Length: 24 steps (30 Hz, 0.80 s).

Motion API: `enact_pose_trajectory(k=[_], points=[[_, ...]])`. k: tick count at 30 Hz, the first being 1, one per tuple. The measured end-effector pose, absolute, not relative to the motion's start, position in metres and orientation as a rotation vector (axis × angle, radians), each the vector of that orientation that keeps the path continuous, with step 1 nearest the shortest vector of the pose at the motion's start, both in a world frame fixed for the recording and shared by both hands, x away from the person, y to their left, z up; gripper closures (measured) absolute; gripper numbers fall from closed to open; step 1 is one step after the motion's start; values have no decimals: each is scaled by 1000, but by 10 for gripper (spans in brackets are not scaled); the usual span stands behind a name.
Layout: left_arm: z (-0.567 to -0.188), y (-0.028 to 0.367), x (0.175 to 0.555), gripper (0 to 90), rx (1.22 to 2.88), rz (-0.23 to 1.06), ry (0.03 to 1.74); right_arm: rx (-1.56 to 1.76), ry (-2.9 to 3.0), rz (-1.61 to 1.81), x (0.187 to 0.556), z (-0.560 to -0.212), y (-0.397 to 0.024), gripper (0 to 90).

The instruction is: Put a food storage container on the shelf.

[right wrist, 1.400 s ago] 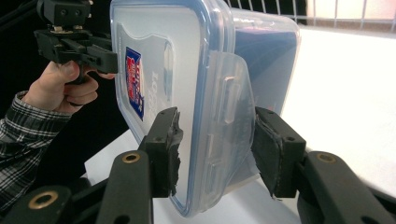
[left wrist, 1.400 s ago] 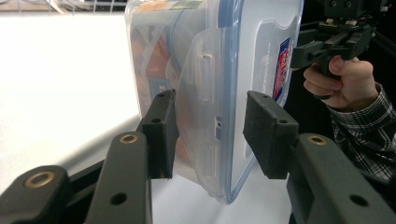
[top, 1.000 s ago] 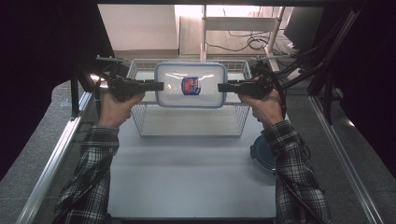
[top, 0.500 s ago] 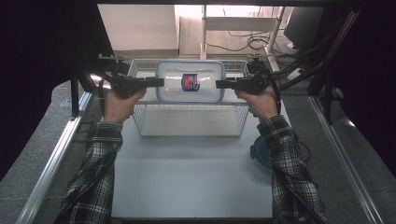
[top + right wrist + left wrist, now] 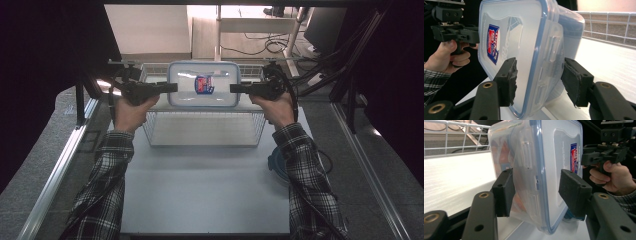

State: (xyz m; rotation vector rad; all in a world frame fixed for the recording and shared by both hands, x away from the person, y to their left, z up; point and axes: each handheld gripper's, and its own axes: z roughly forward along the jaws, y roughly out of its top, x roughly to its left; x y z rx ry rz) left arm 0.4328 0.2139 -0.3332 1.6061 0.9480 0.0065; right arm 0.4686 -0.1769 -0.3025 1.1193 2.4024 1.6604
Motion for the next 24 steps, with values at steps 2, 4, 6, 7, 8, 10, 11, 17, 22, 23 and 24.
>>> enact_pose_trajectory(k=[2, 4, 6, 7, 8, 10, 11, 17, 22, 23, 24], points=[[-334, 213, 434, 458, 1609, 11, 952, 1123, 2401, 1661, 469, -303, -177, 451], [-335, 213, 434, 456, 1608, 10, 953, 1125, 2400, 1660, 469, -303, -177, 448], [-335, 213, 434, 454, 1607, 7, 954, 1128, 2396, 1657, 470, -303, -177, 443], [-336, 213, 434, 453, 1605, 4, 955, 1128, 2394, 1653, 470, -303, -177, 441], [-336, 213, 434, 448, 1604, 3, 956, 1130, 2390, 1649, 470, -304, -177, 437], [-337, 213, 434, 444, 1603, 1, 960, 1133, 2389, 1647, 470, -305, -177, 435], [-337, 213, 435, 441, 1605, 2, 958, 1137, 2392, 1649, 471, -305, -177, 433], [-339, 211, 437, 412, 1612, 3, 964, 1151, 2394, 1654, 473, -307, -178, 423], [-342, 211, 438, 402, 1612, -10, 969, 1160, 2397, 1666, 474, -310, -179, 412], [-343, 211, 438, 402, 1613, -10, 968, 1165, 2395, 1669, 475, -310, -179, 408], [-343, 211, 438, 401, 1614, -12, 969, 1171, 2398, 1663, 475, -310, -179, 397]])
